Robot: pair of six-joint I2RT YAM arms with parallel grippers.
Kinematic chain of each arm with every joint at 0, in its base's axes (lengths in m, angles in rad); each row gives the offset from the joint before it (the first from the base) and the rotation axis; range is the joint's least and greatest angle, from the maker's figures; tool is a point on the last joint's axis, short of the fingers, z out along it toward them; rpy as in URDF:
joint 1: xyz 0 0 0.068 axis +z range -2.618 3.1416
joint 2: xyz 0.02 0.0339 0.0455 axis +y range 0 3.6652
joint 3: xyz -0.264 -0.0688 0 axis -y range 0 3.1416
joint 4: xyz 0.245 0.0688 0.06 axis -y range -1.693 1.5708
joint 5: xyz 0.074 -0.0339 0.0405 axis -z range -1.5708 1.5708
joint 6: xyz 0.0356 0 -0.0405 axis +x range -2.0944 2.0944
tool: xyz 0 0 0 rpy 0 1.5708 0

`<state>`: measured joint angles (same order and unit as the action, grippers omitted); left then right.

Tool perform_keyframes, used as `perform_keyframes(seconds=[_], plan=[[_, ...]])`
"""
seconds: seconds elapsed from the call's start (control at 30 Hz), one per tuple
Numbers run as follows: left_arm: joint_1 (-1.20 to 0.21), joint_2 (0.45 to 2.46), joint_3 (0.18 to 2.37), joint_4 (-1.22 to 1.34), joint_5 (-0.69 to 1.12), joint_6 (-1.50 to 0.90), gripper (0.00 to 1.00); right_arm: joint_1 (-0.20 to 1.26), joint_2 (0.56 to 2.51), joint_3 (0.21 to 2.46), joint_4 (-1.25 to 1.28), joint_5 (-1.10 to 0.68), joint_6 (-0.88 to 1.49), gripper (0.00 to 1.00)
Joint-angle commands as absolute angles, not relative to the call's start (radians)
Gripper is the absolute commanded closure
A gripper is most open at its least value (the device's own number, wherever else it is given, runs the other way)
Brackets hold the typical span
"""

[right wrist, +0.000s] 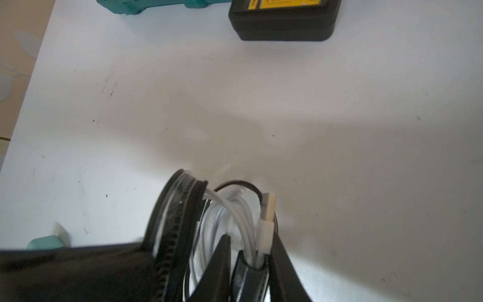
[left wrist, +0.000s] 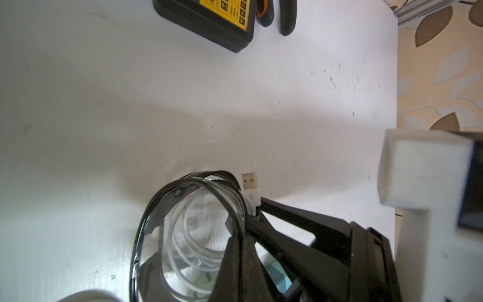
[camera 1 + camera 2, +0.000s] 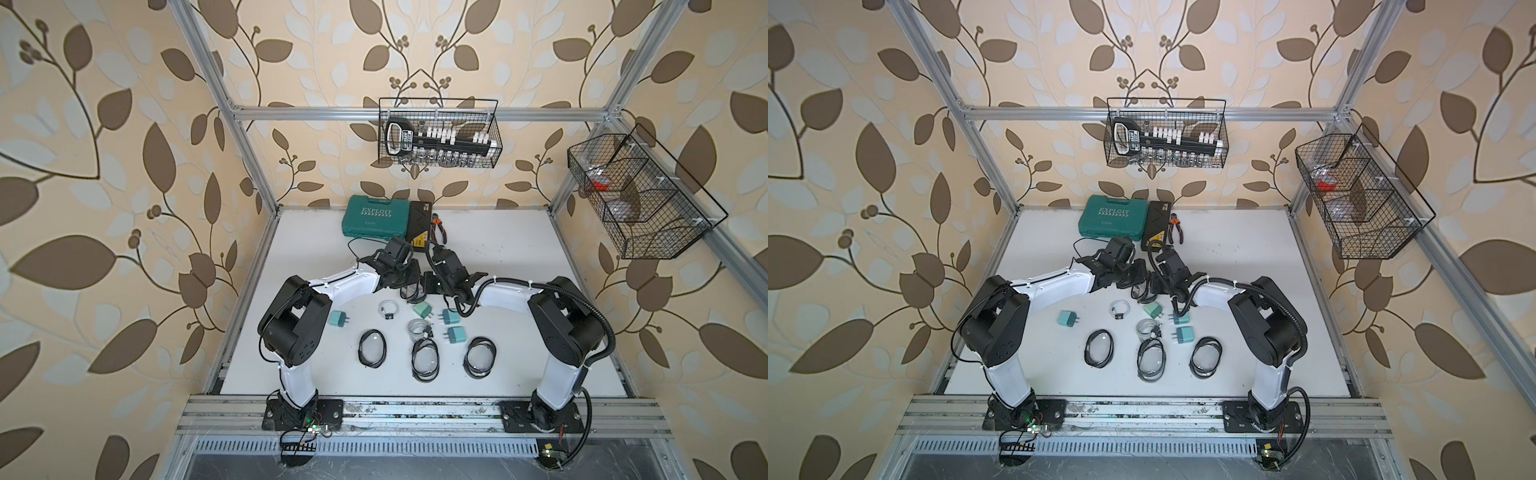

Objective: Pack away charging kits
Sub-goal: Place the charging cable in the storage bag.

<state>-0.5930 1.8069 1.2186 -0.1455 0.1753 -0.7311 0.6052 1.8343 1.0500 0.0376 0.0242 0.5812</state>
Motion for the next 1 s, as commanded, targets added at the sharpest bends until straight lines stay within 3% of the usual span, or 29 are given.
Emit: perform_keyframes(seconds=[0.0,0.17,0.5,0.97], plan=[[-0.577,1.812,1.269,-0.126,0.178,-0.705,1.00,0.633,1.849,1.099,0.017,0.040,0.565,0.87],[-0.578,1.810,1.261,-0.112,0.185,-0.705,1.00,0.651,1.846,1.110,0.023,0.036,0.546,0.99],[-0.570,1.795,1.196,-0.007,0.230,-0.701,1.00,0.577,1.896,1.068,0.144,-0.202,0.581,1.00],[-0.568,1.764,1.141,0.049,0.265,-0.697,1.00,0.561,1.954,1.134,0.047,-0.159,0.564,0.86]])
